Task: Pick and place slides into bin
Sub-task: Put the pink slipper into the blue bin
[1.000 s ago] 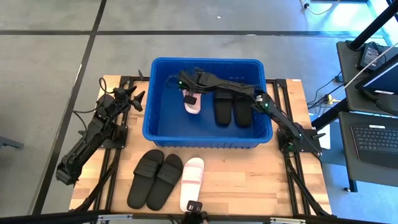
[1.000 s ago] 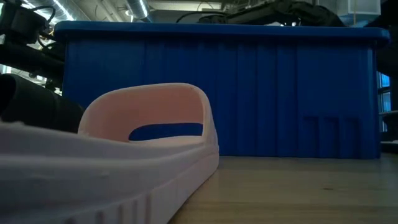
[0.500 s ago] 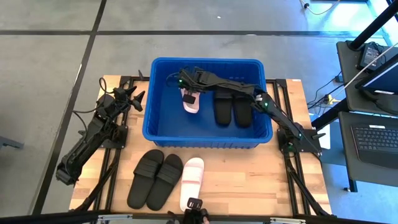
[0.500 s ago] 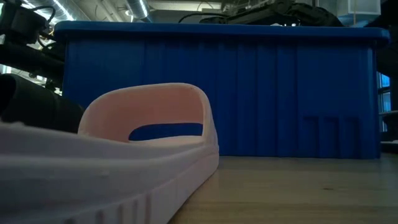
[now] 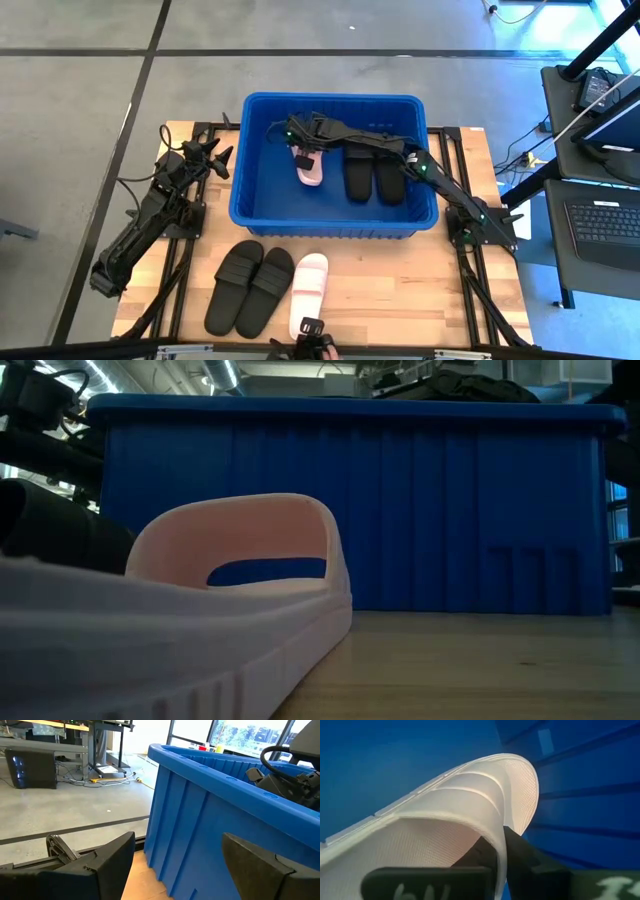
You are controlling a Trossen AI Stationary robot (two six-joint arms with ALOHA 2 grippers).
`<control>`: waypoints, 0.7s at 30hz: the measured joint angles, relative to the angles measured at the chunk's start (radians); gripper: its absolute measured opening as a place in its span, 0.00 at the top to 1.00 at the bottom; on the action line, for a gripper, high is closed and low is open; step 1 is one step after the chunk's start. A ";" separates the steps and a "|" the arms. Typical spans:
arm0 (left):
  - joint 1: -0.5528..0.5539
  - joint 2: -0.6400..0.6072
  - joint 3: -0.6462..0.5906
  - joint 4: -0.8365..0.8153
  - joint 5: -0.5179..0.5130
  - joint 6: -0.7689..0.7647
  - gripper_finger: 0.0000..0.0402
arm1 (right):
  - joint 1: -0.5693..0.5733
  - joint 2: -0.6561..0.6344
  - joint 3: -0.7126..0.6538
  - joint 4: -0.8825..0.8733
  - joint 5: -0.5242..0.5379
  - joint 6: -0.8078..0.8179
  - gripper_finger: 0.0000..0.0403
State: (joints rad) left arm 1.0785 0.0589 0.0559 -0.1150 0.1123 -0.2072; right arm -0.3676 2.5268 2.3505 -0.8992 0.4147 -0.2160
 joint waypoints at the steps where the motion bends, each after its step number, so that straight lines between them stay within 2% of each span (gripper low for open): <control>1: 0.000 0.000 0.000 0.000 0.000 0.000 0.28 | 0.000 0.000 0.000 0.000 0.001 0.000 0.92; 10: 0.000 0.000 0.000 0.000 0.000 0.005 0.28 | -0.001 0.000 0.000 0.000 0.002 -0.002 0.78; 15: 0.000 0.000 0.000 0.000 0.000 0.006 0.28 | -0.002 0.000 0.000 0.000 -0.045 -0.002 0.68; 21: 0.000 0.000 0.000 0.000 0.000 0.007 0.28 | -0.002 0.000 0.000 -0.005 -0.050 -0.002 0.58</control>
State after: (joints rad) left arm 1.0782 0.0586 0.0559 -0.1154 0.1123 -0.1997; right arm -0.3695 2.5267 2.3505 -0.9043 0.3649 -0.2180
